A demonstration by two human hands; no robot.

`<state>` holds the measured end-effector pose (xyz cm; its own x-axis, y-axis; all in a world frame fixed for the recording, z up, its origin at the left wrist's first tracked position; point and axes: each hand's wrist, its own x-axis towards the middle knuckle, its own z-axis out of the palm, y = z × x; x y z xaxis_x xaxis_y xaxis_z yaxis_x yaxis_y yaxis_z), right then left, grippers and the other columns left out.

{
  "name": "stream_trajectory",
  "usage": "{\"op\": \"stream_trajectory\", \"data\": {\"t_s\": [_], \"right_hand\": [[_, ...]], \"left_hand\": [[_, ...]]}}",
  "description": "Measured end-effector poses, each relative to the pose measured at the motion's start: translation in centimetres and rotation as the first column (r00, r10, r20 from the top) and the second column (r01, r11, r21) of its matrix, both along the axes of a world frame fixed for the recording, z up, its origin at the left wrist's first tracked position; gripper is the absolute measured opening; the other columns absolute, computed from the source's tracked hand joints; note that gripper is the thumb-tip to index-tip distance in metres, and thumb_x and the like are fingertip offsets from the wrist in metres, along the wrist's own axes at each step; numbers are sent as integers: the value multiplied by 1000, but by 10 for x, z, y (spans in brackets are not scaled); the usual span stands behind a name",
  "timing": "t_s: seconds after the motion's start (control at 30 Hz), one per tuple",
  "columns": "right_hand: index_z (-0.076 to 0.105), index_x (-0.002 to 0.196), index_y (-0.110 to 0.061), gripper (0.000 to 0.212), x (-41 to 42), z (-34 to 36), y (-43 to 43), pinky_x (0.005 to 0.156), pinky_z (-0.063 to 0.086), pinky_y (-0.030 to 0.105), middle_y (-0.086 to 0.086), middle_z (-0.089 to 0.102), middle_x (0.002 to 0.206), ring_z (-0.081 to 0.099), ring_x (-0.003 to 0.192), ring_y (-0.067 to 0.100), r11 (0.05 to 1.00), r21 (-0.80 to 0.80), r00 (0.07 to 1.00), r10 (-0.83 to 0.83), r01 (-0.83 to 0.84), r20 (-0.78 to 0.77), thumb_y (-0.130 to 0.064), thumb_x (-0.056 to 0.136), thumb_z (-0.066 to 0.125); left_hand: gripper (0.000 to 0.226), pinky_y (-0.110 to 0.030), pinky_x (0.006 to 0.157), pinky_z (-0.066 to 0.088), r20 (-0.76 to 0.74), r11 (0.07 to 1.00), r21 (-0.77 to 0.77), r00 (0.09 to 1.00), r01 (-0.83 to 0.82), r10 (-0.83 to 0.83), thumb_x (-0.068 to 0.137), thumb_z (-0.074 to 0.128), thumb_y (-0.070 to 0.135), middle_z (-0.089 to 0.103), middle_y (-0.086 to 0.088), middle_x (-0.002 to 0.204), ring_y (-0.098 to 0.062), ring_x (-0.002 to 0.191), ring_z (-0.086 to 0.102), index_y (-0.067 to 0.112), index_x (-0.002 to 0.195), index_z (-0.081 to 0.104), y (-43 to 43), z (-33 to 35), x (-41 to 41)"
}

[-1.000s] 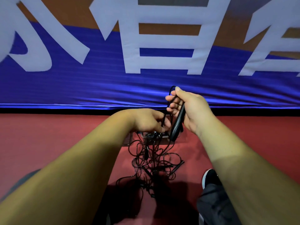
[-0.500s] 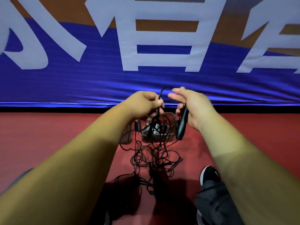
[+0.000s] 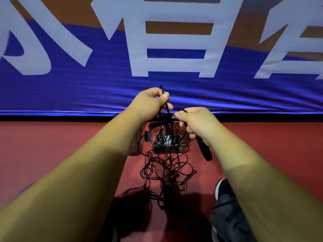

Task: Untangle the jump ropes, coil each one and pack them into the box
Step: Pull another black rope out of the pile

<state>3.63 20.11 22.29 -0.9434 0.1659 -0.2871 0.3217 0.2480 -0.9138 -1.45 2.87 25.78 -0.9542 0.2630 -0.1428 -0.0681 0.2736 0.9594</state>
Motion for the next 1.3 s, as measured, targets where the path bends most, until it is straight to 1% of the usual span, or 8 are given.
{"op": "stream_trajectory", "data": {"t_s": [0.13, 0.23, 0.37, 0.43, 0.57, 0.73, 1.13, 1.3], "right_hand": [[79, 87, -9, 26, -10, -10, 11, 50, 39, 31, 2, 62, 62, 48, 46, 24, 969, 232, 994, -97, 83, 49, -31, 81, 67], [75, 87, -8, 20, -16, -17, 20, 67, 48, 31, 7, 65, 70, 66, 73, 35, 833, 550, 988, -123, 52, 92, -24, 86, 63], [71, 83, -9, 24, -11, -18, 19, 73, 54, 35, 6, 73, 83, 69, 85, 36, 770, 631, 987, -154, 97, 35, -31, 89, 62], [71, 86, -11, 28, -8, -11, 11, 69, 48, 38, 3, 65, 71, 64, 79, 34, 817, 560, 990, -110, 139, -85, -37, 93, 62], [75, 95, -15, 17, 1, 7, -9, 52, 37, 30, -6, 44, 52, 40, 46, 15, 991, 135, 991, 6, 13, -136, -31, 91, 70], [73, 99, -15, 10, 13, 10, -17, 43, 35, 17, -18, 54, 53, 42, 41, 0, 986, 138, 976, 115, -90, -185, -19, 93, 81], [60, 86, -24, 18, 11, 18, -16, 48, 29, 28, -7, 52, 65, 30, 47, 12, 935, -291, 980, 187, -200, -72, -27, 102, 68], [59, 81, -21, 29, 11, 18, -12, 48, 31, 26, -2, 53, 71, 29, 46, 11, 934, -292, 978, 199, -207, -55, -35, 106, 65]], "left_hand": [[24, -26, 65, 49, -86, 999, 17, 996, 39, -38, 109, 53, 26, 77, -2, 83, -14, 66, 61, 19, 89, 64, -1, 6, -1], [20, -23, 69, 51, -146, 989, 113, 986, 95, -78, 110, 51, 20, 71, -5, 80, -12, 65, 58, 12, 97, 63, -3, 11, 0], [18, -23, 74, 54, -215, 980, 127, 969, 153, -123, 111, 50, 20, 69, -7, 83, -10, 68, 59, 8, 103, 62, -5, 18, 2], [18, -25, 72, 51, -237, 986, 56, 961, 157, -140, 110, 51, 22, 73, -4, 84, -11, 68, 59, 13, 101, 62, -4, 16, 2], [18, -35, 77, 53, -239, 989, 28, 961, 148, -137, 110, 52, 23, 75, -2, 84, -16, 70, 60, 16, 98, 64, -4, 12, 0], [20, -37, 76, 51, -237, 994, 32, 966, 109, -98, 109, 51, 27, 74, -2, 85, -17, 70, 61, 12, 101, 63, -4, 11, -2], [19, -37, 72, 51, -229, 998, 53, 972, -37, 48, 110, 49, 24, 70, -3, 81, -22, 61, 65, 10, 108, 62, -13, 16, -9], [18, -34, 60, 56, -204, 993, 77, 974, -86, 100, 112, 43, 21, 66, -3, 80, -31, 59, 71, 15, 104, 59, -8, 11, -9]]}}
